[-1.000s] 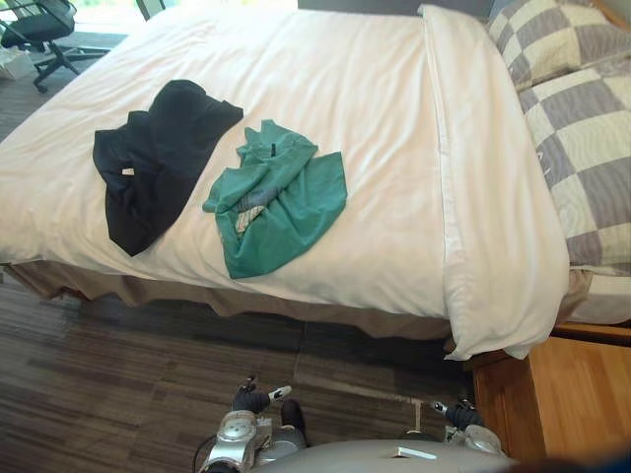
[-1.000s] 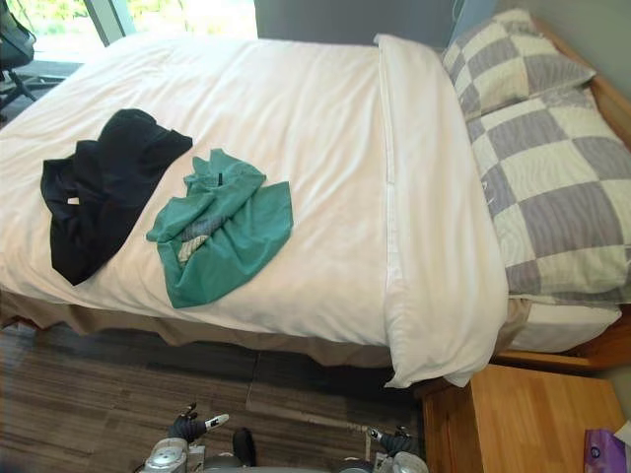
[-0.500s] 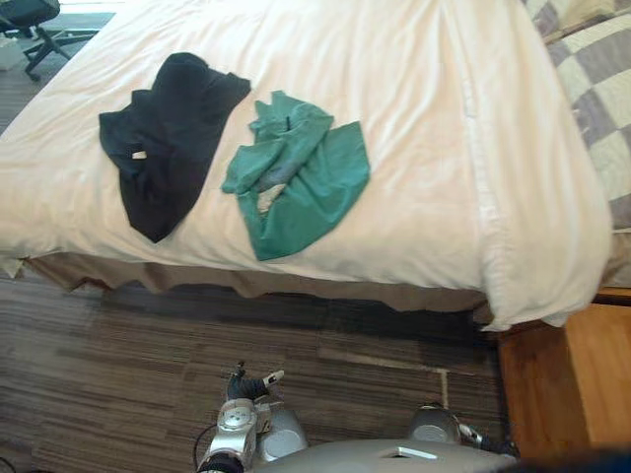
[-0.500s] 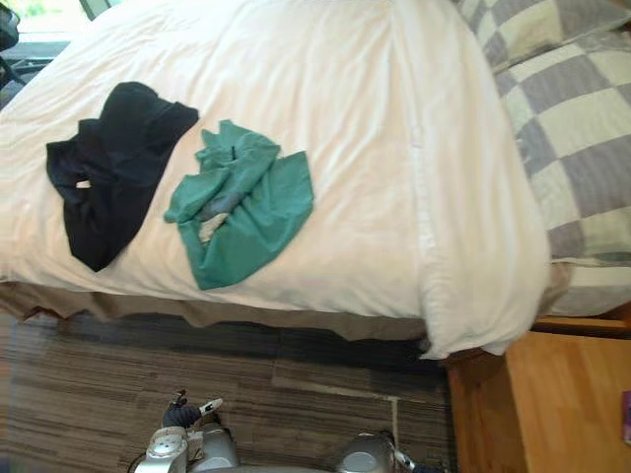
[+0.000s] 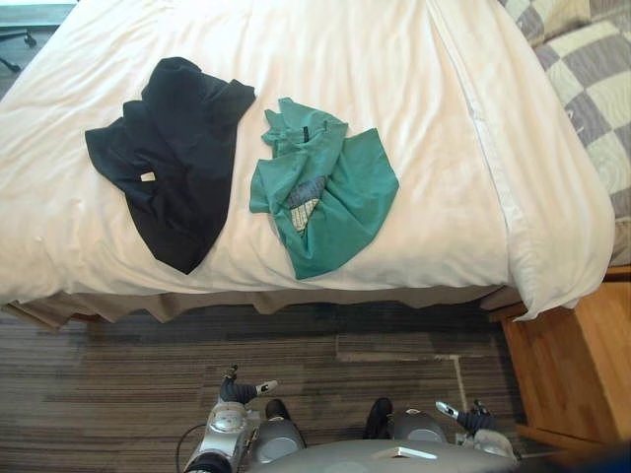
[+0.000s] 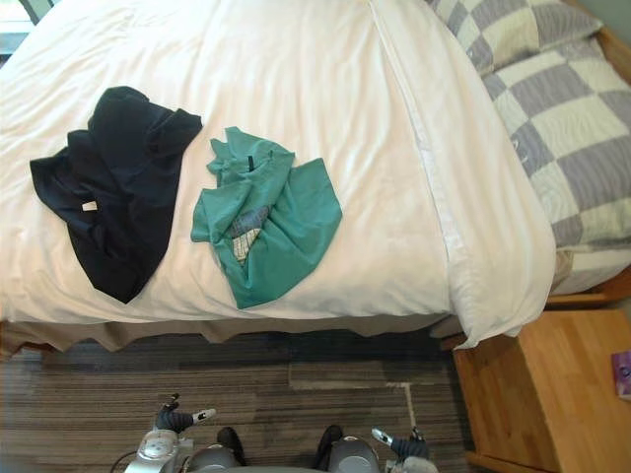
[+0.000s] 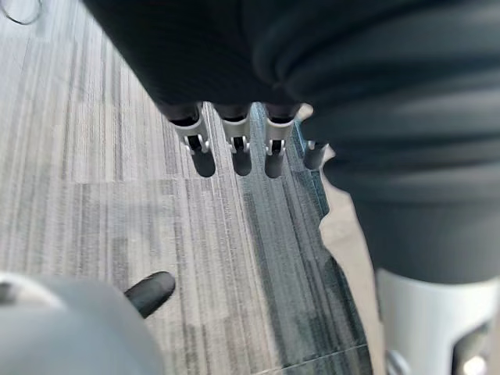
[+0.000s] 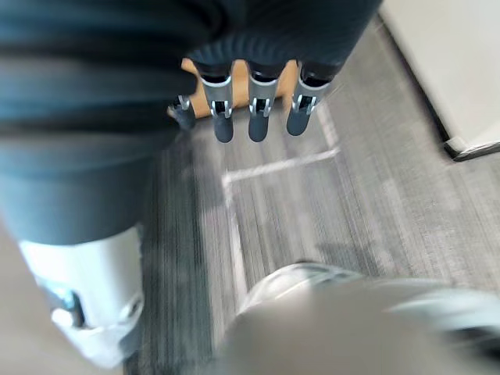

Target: Tidy the bed and pick cloth on bed and put in laundry

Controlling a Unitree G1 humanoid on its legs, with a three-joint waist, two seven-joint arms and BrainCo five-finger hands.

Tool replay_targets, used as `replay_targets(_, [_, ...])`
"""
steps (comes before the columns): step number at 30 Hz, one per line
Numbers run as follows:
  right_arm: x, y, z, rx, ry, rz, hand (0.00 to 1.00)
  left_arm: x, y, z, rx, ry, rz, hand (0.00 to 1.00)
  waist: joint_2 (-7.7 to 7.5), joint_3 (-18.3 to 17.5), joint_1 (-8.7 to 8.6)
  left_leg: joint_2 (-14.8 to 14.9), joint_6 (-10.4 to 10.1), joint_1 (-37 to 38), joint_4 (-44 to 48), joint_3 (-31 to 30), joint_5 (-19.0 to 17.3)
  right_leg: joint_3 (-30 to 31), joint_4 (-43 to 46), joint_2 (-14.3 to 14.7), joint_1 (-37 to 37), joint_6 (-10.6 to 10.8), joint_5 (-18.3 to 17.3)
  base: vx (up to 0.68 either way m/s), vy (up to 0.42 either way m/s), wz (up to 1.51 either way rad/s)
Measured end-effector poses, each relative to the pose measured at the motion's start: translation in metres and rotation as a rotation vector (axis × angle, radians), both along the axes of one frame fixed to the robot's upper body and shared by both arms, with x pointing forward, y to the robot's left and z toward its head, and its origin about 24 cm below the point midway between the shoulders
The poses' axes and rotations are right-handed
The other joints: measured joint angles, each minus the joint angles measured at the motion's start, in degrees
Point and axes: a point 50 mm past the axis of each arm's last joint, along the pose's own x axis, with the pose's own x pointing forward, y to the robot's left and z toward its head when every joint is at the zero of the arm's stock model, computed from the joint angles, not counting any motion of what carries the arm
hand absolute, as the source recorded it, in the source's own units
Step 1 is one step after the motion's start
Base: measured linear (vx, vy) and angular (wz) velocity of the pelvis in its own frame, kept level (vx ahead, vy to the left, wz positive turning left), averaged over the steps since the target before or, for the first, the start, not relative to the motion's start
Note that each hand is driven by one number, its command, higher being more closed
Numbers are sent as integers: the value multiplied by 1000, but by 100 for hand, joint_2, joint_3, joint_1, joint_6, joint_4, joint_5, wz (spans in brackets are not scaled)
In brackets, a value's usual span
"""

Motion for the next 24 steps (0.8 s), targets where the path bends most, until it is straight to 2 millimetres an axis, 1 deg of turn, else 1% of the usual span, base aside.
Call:
replay_targets(1, [1, -1, 0, -1, -1, 11, 0, -1, -6, -2, -15, 5, -4, 0, 15, 5, 33, -36, 6, 75, -112, -6, 40, 63, -42, 7, 21, -9, -2, -50, -29, -11])
replay_targets(2, [4, -2, 1, -5, -5, 22, 0, -1, -14, -3, -41, 2, -14, 0, 62, 36, 61, -64, 9, 95, -129, -52, 46, 62, -57, -12, 44, -39, -21, -85, -15, -1])
replay_targets(3, [7, -2, 2, -8, -9, 29, 0, 0, -21, -3, -64, -7, -16, 0, 101, 85, 40, -69, -4, 10, 42, -125, 35, 60, -53, -49, 59, -38, -23, -88, 3, 10])
replay_targets(5, [15, -5, 4, -18, -26, 40, 0, 9, -24, 2, -79, -57, -14, 0, 128, 278, 36, -77, -41, -267, 657, -244, 6, 61, -36, -199, 105, -15, -13, -139, 49, 16])
replay_targets(6, [16, -7, 5, -25, -28, 40, 0, 12, -25, 4, -91, -78, -1, 0, 170, 332, 38, -72, -40, -372, 864, -242, 6, 81, -40, -247, 99, 19, 6, -198, 102, 7])
replay_targets(8, [15, -13, 6, -39, -25, 29, 0, 9, -24, 3, -99, -78, 19, 0, 266, 379, 57, -68, -29, -367, 847, -216, -1, 139, -117, -309, 85, 82, 40, -161, 113, -5])
replay_targets(10, [13, -19, 7, -47, -24, -16, 0, 4, -22, 1, -108, -68, 52, 0, 423, 332, 49, -97, 60, -307, 441, -211, -82, 207, -163, -266, -81, 146, 98, -125, 89, -11])
replay_targets(11, [12, -20, 7, -47, -24, -33, 0, 3, -21, 1, -108, -65, 61, 0, 429, 344, 40, -115, 77, -310, 299, -197, -118, 226, -158, -282, -117, 159, 115, -121, 89, -5])
replay_targets(12, [7, -19, 5, -40, -13, -61, 0, 3, -19, 1, -110, -66, 78, 0, 372, 374, 18, -153, 92, -334, 348, -163, -175, 232, -145, -390, -123, 175, 145, -102, 110, 1])
replay_targets(13, [0, -19, 3, -37, 1, -94, 0, 2, -18, 1, -114, -68, 94, 0, 349, 386, 6, -123, 95, -393, 561, -115, -318, 232, -79, -477, -123, 188, 148, -85, 107, 0])
replay_targets(14, [-6, -20, 1, -37, 14, -113, 0, 2, -17, 1, -114, -68, 103, 0, 304, 410, 3, -31, 112, -425, 731, -116, -422, 230, -19, -563, -121, 207, 154, -42, 131, -2])
replay_targets(15, [-13, -21, 0, -41, 31, -125, 0, 1, -15, 0, -115, -66, 119, 0, 307, 408, -17, 105, 135, -498, 986, -162, -528, 227, 73, -674, -122, 269, 151, -28, 238, 4])
replay_targets(16, [-21, -24, -1, -46, 49, -148, 0, -2, -13, -1, -118, -61, 144, 0, 321, 394, -76, 291, 97, -669, 1305, -356, -603, 227, 138, -894, -117, 500, 132, -21, 292, 13])
replay_targets(17, [-25, -26, -1, -54, 55, -161, 0, -3, -12, -1, -121, -59, 159, 0, 333, 373, -121, 389, 99, -773, 1382, -509, -607, 227, 134, -1015, -117, 618, 171, 18, 401, 19])
replay_targets(19, [-31, -34, -1, -74, 66, -175, 0, -6, -13, -2, -131, -56, 173, 0, 436, 286, -128, 620, 74, -998, 1352, -949, -594, 273, 16, -1247, -99, 994, 347, 60, 420, 14])
replay_targets(20, [-33, -38, 0, -85, 70, -174, 0, -7, -15, -3, -135, -54, 174, 0, 503, 221, -110, 696, -139, -1094, 1318, -1068, -470, 302, -64, -1328, -77, 1187, 444, 108, 552, 32])
replay_targets(21, [-35, -34, -2, -72, 87, -172, 0, -4, -13, -2, -131, -60, 169, 0, 363, 124, -119, 416, -243, -1258, 1630, -1023, -688, 357, -240, -1580, 8, 1269, 491, 182, 608, 50])
replay_targets(22, [-36, -24, -5, -42, 94, -170, 0, -5, -9, -1, -118, -64, 164, 0, 208, -54, -120, 225, -171, -1517, 1966, -1037, -908, 413, -458, -1665, 49, 1253, 503, 196, 443, 54])
replay_targets(23, [-34, -16, -7, -23, 94, -164, 0, -4, -4, 0, -106, -71, 161, 0, 125, -99, -96, 181, -111, -1679, 2296, -1047, -1136, 447, -473, -1666, 95, 1209, 742, 229, 355, 19])
replay_targets(24, [-32, -11, -9, -14, 111, -126, 0, 0, 1, 2, -89, -82, 149, 0, 72, -131, 13, 132, -22, -1729, 2621, -968, -1414, 377, -413, -1810, 79, 1118, 968, 190, 366, -24])
